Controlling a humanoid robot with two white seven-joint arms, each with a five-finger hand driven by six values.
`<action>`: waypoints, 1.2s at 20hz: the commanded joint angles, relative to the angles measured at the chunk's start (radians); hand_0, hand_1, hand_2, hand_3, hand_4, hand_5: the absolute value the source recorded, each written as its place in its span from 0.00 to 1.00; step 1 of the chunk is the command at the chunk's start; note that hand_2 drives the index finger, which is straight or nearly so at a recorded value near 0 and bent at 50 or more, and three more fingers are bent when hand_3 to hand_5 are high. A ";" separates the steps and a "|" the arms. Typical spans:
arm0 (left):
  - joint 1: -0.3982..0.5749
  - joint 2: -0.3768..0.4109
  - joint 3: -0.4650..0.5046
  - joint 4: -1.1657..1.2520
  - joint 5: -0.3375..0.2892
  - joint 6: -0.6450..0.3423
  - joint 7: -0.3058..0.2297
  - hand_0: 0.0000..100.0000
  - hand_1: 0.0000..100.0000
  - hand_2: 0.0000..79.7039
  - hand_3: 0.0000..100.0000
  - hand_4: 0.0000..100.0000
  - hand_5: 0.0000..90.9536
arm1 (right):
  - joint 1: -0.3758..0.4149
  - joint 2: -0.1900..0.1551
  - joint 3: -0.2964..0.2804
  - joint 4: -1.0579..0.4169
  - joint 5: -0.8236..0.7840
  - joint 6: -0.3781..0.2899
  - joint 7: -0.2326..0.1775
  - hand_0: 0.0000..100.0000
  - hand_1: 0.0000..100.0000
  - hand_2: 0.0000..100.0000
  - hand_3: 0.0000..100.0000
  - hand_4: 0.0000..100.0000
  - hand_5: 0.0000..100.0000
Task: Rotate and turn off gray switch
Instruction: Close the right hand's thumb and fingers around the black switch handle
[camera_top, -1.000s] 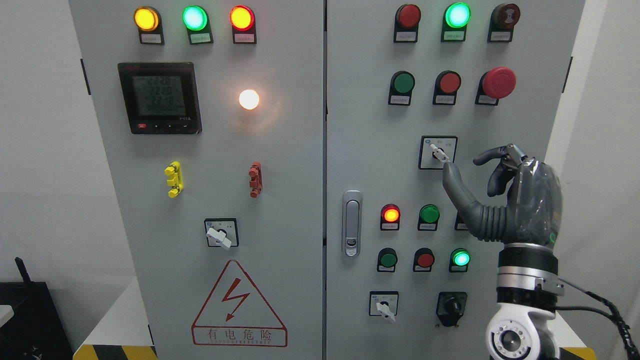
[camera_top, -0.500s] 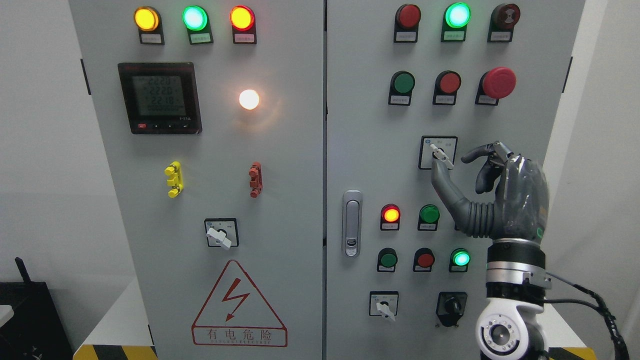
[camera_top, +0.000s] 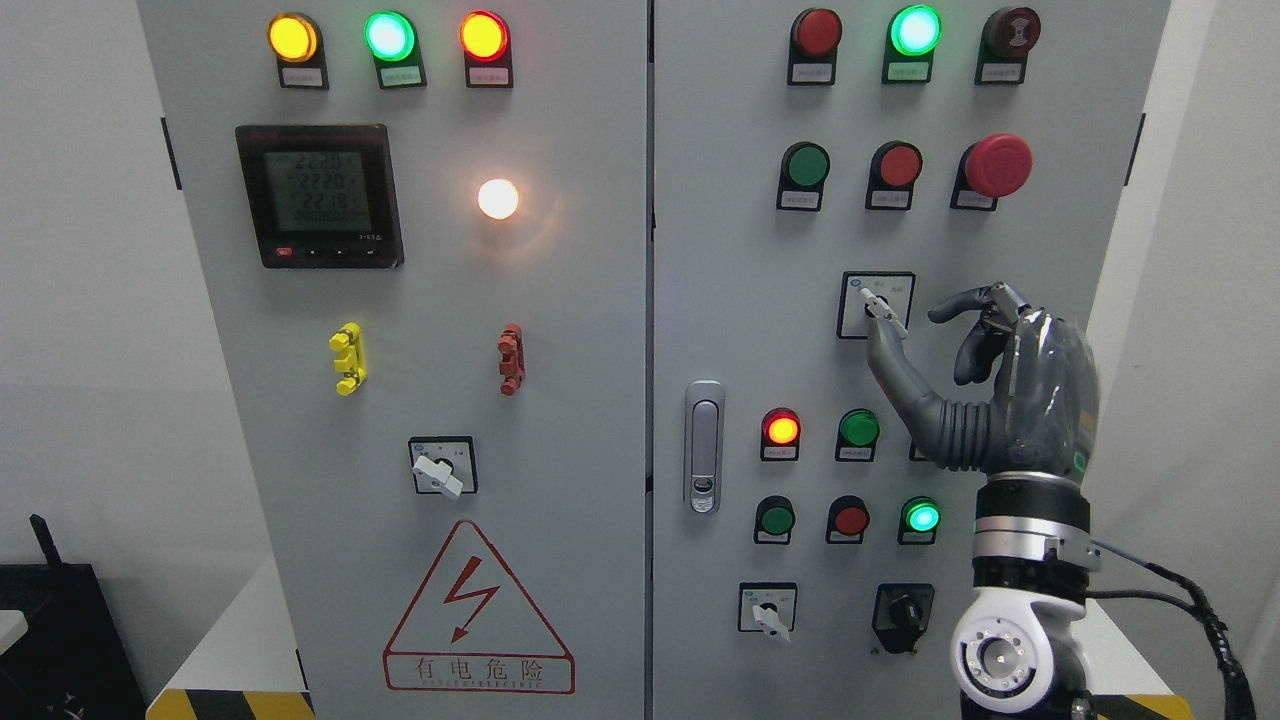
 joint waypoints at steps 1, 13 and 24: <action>-0.009 0.000 0.008 -0.026 0.020 0.000 0.000 0.12 0.39 0.00 0.00 0.00 0.00 | -0.006 -0.003 -0.017 0.027 -0.001 -0.001 0.002 0.09 0.45 0.52 0.97 0.96 1.00; -0.009 0.000 0.008 -0.026 0.020 0.000 0.000 0.12 0.39 0.00 0.00 0.00 0.00 | -0.020 -0.001 -0.004 0.028 -0.001 -0.001 0.002 0.10 0.46 0.55 0.97 0.96 1.00; -0.009 0.000 0.008 -0.026 0.020 0.000 0.000 0.12 0.39 0.00 0.00 0.00 0.00 | -0.025 -0.001 0.002 0.025 0.001 -0.004 0.003 0.10 0.47 0.58 0.98 0.96 1.00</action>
